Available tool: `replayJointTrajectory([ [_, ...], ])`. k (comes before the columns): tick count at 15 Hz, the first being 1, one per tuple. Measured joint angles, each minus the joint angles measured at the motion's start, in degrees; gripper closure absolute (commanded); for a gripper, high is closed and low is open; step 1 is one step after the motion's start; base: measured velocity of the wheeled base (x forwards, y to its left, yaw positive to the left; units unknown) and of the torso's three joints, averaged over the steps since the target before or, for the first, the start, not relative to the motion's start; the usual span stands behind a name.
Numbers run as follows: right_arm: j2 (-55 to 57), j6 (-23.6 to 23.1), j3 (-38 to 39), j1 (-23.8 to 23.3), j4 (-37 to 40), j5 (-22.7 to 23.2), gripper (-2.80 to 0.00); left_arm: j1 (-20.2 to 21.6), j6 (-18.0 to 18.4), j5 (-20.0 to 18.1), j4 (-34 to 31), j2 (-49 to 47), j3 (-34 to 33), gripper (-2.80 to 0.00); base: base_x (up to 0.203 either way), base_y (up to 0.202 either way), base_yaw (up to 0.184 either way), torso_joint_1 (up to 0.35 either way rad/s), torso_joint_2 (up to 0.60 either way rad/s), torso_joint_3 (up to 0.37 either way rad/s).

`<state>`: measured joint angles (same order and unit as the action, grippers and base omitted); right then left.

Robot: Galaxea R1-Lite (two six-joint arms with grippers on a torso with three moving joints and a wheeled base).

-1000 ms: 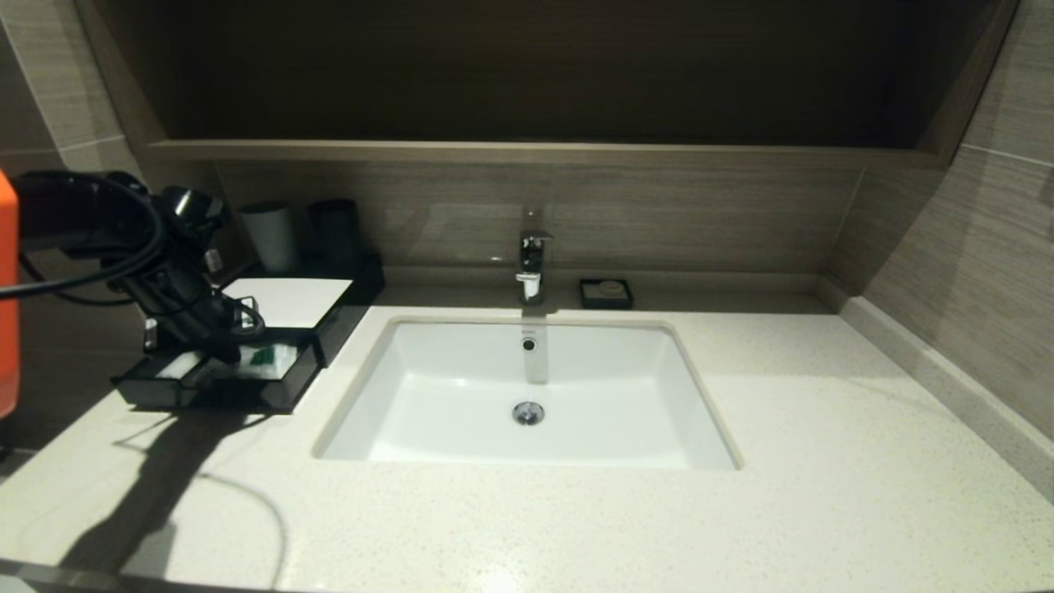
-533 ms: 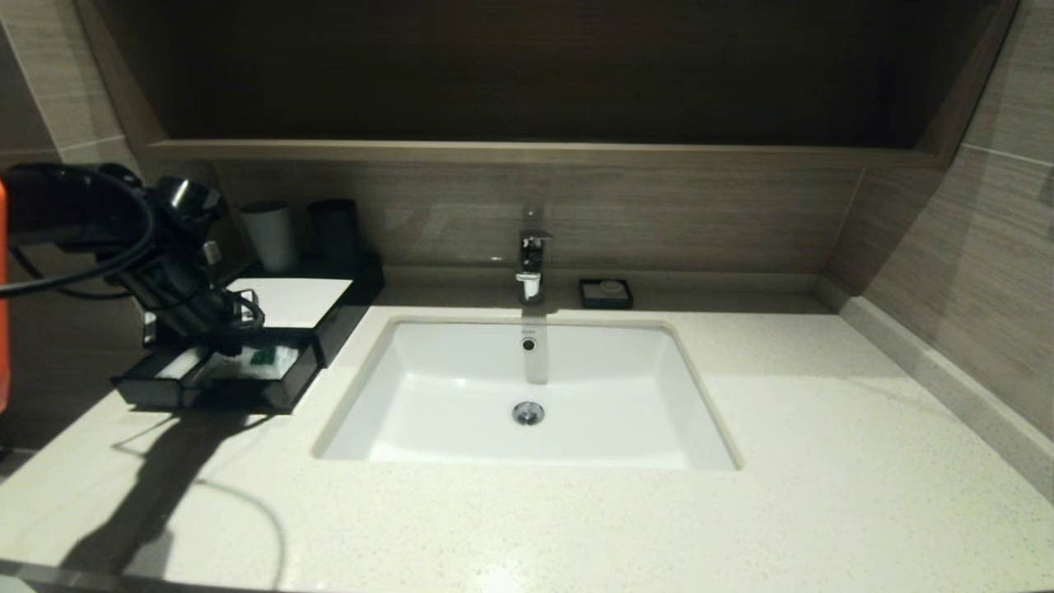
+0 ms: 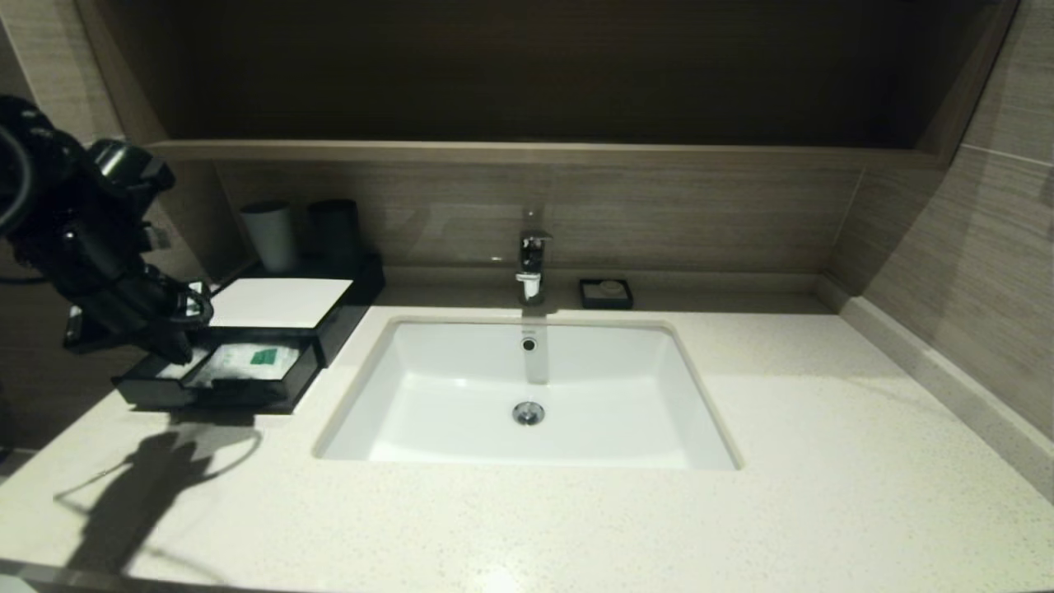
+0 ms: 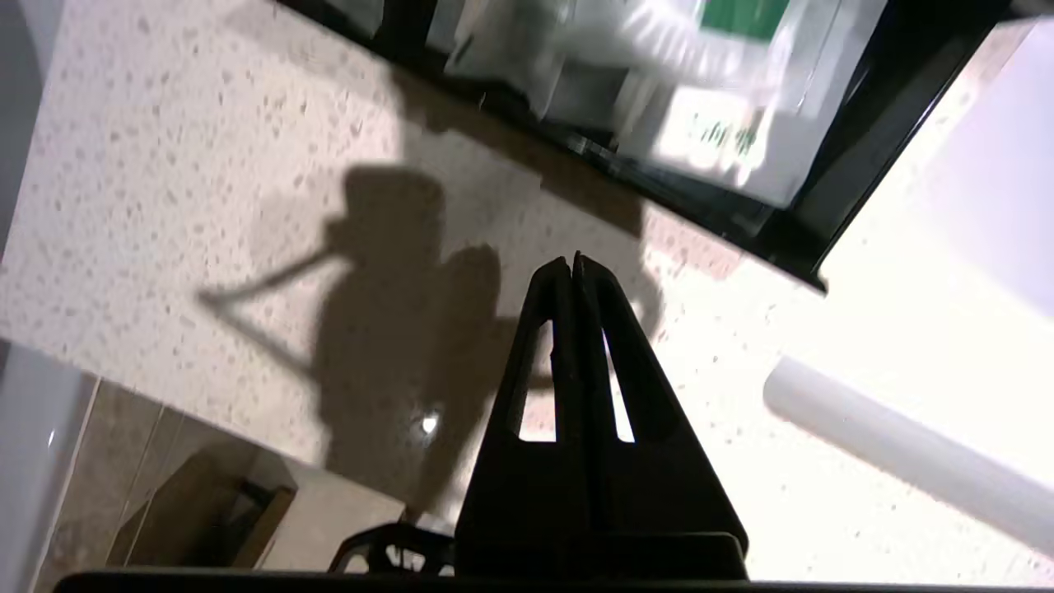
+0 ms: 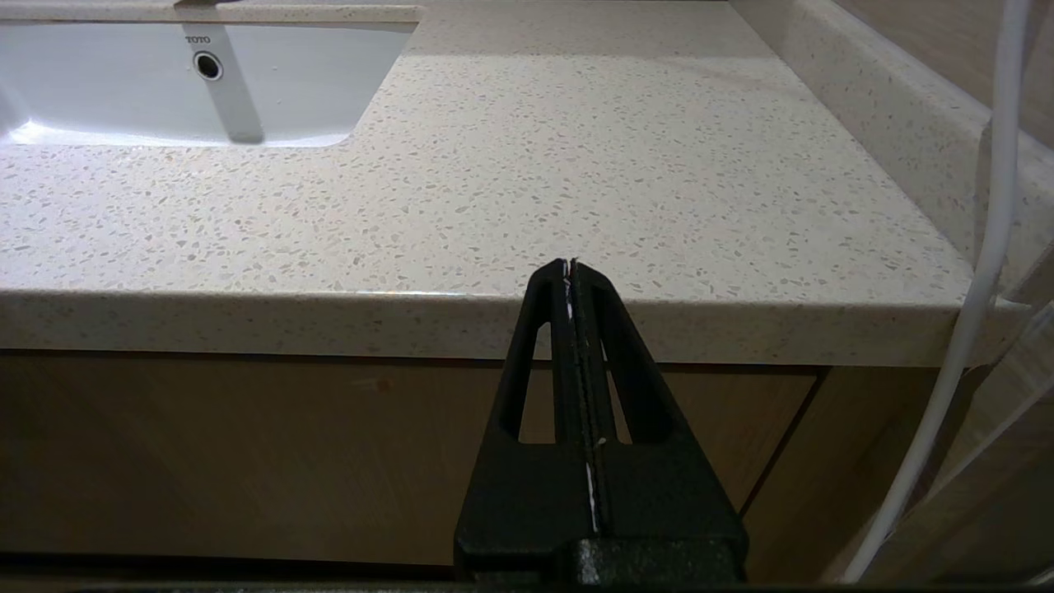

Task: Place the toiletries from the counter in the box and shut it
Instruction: Place the bathroom toiletry into the drawer, then close the drawer

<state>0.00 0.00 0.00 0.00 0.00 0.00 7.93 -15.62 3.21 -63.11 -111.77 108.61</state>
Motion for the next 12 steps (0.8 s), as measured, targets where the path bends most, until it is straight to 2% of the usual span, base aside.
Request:
replayJointTrajectory([
  [6, 0.0, 0.0, 0.0, 0.0, 0.0, 0.0, 0.00, 0.0, 0.0, -0.5, -0.2, 3.5, -7.2, 0.00, 0.000, 0.000, 0.000, 0.000, 0.00, 0.000],
  [12, 0.0, 0.0, 0.0, 0.0, 0.0, 0.0, 0.00, -1.1, 0.0, -1.9, 6.9, 4.4, -14.5, 0.00, 0.000, 0.000, 0.000, 0.000, 0.00, 0.000],
])
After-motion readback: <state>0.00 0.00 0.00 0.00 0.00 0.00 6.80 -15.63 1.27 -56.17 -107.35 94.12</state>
